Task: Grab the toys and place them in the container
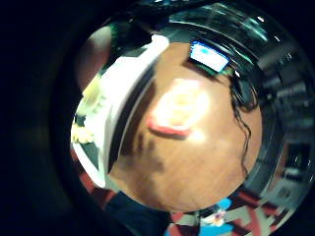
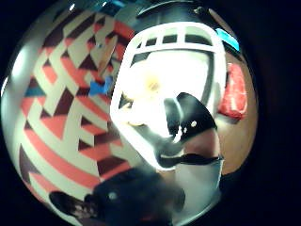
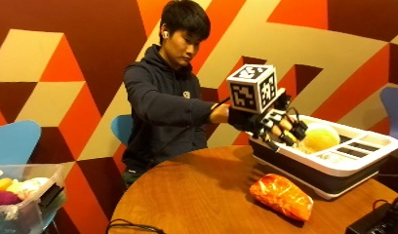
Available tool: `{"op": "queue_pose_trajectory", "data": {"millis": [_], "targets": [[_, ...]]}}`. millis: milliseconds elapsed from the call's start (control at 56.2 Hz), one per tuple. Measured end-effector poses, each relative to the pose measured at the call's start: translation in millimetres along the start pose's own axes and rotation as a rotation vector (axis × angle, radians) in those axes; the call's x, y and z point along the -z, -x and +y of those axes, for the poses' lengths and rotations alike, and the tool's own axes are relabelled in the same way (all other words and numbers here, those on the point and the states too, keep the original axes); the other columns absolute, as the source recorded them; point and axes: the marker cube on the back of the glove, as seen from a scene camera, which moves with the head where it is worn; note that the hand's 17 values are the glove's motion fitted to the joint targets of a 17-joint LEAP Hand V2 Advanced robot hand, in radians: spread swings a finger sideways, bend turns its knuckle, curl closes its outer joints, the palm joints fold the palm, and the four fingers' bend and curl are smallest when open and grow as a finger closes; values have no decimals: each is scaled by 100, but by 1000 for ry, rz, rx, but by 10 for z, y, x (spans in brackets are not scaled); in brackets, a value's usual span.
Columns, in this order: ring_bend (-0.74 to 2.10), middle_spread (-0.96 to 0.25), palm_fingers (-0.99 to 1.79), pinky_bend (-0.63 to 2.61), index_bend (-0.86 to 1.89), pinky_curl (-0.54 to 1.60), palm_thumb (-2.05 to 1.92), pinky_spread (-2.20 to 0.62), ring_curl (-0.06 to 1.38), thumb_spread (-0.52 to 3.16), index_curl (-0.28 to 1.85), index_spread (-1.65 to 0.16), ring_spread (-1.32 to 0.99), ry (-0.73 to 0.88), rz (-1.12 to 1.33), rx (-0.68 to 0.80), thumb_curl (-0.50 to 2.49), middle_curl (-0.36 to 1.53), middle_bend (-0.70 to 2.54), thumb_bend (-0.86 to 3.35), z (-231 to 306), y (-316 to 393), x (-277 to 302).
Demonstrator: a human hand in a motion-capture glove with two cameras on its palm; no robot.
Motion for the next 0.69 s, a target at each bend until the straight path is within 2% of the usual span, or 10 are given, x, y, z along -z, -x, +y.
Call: {"op": "queue_pose_trajectory", "data": {"millis": [142, 249, 356, 498, 659, 694], "targets": [[22, 2, -6, 70, 14, 39, 23, 3, 25, 148, 44, -22, -1, 49, 18, -247, 35, 34, 16, 5, -270, -620, -440], [28, 6, -7, 89, 5, 43, 17, 4, 27, 145, 38, -18, 2, 38, -69, -369, 32, 32, 13, 1, -370, -775, -839], [48, 9, 5, 108, 3, 47, 36, 3, 32, 158, 31, -14, 4, 5, -102, -393, 36, 32, 17, 13, -426, -864, -1028], [75, 12, 20, 120, 4, 48, 39, 1, 40, 156, 25, -11, 5, 97, -35, -404, 38, 35, 25, 14, -441, -899, -1177], [122, 12, 43, 117, -7, 45, 53, -15, 53, 154, 11, -8, -8, 213, 87, -400, 44, 47, 59, 19, -409, -919, -1144], [125, 11, 44, 121, -7, 45, 60, -18, 53, 151, 9, -8, -10, 243, 124, -400, 48, 49, 67, 22, -393, -949, -1111]]}}
